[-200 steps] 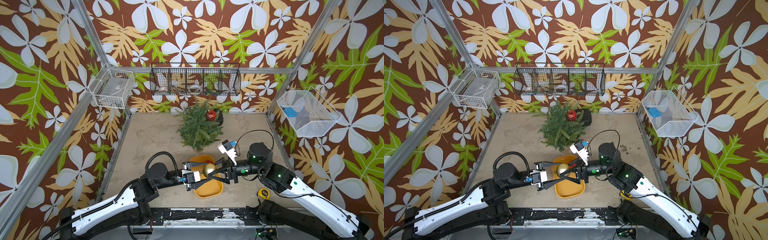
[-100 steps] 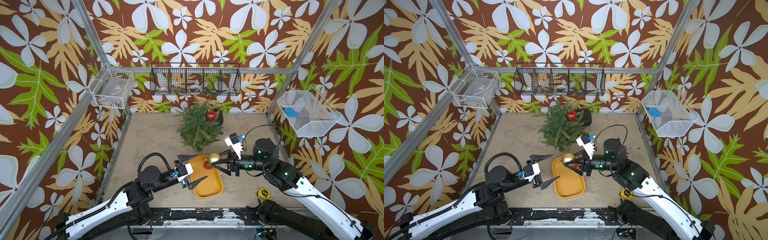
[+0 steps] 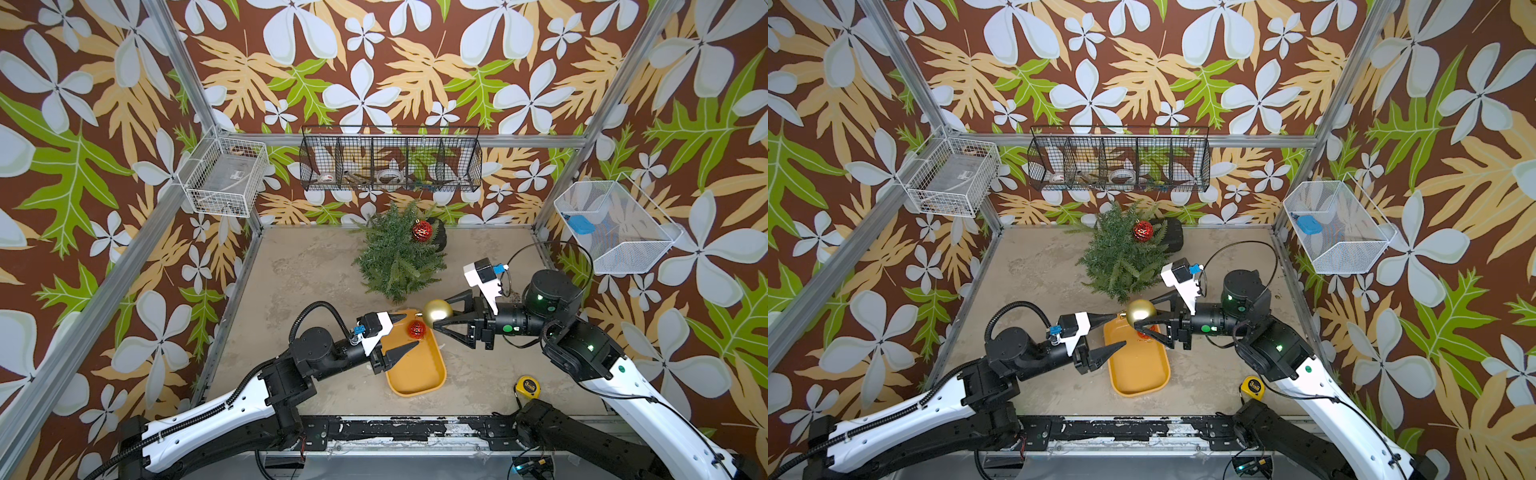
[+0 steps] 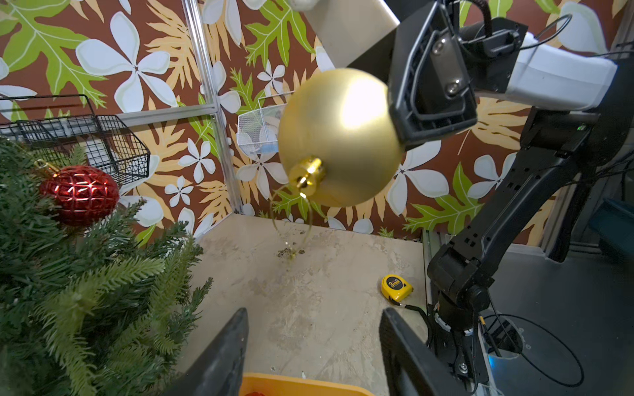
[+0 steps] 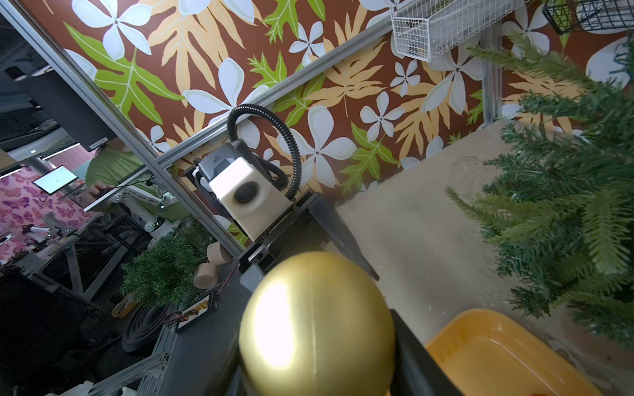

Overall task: Decorate the small christmas tree with ornaments
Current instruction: Hang an ornament on the christmas tree.

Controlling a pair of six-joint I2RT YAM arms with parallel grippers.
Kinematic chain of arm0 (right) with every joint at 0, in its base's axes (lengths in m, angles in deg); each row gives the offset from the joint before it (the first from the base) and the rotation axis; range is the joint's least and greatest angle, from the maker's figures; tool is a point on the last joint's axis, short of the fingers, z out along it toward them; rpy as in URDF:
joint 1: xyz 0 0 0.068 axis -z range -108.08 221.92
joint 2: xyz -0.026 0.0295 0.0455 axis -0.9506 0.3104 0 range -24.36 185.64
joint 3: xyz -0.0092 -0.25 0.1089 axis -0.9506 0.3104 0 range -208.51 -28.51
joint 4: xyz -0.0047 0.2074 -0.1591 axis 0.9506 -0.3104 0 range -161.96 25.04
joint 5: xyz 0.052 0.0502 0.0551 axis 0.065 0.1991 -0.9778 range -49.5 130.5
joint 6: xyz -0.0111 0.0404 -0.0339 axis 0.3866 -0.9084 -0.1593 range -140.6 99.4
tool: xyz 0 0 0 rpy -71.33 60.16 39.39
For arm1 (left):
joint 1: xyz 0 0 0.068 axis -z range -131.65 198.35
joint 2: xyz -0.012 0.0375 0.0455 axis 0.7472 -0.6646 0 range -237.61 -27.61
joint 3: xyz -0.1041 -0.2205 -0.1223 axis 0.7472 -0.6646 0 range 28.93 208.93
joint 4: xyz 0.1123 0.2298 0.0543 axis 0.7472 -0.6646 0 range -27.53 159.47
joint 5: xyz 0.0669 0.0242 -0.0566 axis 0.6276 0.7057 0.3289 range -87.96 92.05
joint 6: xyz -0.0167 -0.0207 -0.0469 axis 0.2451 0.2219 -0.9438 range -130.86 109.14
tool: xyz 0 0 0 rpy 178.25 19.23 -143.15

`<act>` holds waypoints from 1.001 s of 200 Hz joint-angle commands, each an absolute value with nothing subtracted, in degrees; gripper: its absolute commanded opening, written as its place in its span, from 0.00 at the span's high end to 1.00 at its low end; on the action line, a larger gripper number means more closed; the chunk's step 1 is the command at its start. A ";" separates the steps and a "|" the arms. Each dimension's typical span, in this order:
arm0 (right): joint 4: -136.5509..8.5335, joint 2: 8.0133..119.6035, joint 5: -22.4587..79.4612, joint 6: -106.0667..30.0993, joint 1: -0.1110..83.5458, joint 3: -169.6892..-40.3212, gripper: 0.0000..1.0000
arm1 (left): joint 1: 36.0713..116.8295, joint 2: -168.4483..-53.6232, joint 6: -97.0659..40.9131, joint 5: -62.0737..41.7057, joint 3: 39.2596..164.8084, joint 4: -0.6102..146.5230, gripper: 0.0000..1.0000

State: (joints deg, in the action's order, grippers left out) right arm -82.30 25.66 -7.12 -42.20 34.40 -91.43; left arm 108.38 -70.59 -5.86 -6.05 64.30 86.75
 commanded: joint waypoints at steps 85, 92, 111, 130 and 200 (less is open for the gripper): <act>-82.98 25.05 -8.57 -42.04 34.39 -91.64 0.43 | 108.31 -73.05 -11.38 -10.48 63.73 96.81 0.64; -82.91 24.99 -8.58 -42.04 34.39 -91.62 0.43 | 108.29 -73.11 -11.32 -10.14 63.74 96.80 0.66; -82.71 24.90 -8.79 -42.22 34.44 -91.40 0.43 | 108.33 -73.29 -11.31 -9.21 63.81 96.72 0.69; -82.61 24.86 -8.65 -42.39 34.39 -91.27 0.43 | 108.30 -73.48 -11.04 -9.20 63.93 96.64 0.74; -84.49 24.77 -4.42 -40.60 34.39 -91.54 0.45 | 108.29 -73.73 -9.44 -6.79 64.67 94.87 0.95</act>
State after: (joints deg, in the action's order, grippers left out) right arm -84.23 24.77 -7.31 -41.55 34.40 -91.21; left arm 108.38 -73.78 -10.69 -8.81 63.89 94.77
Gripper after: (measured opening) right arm 0.564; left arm 0.079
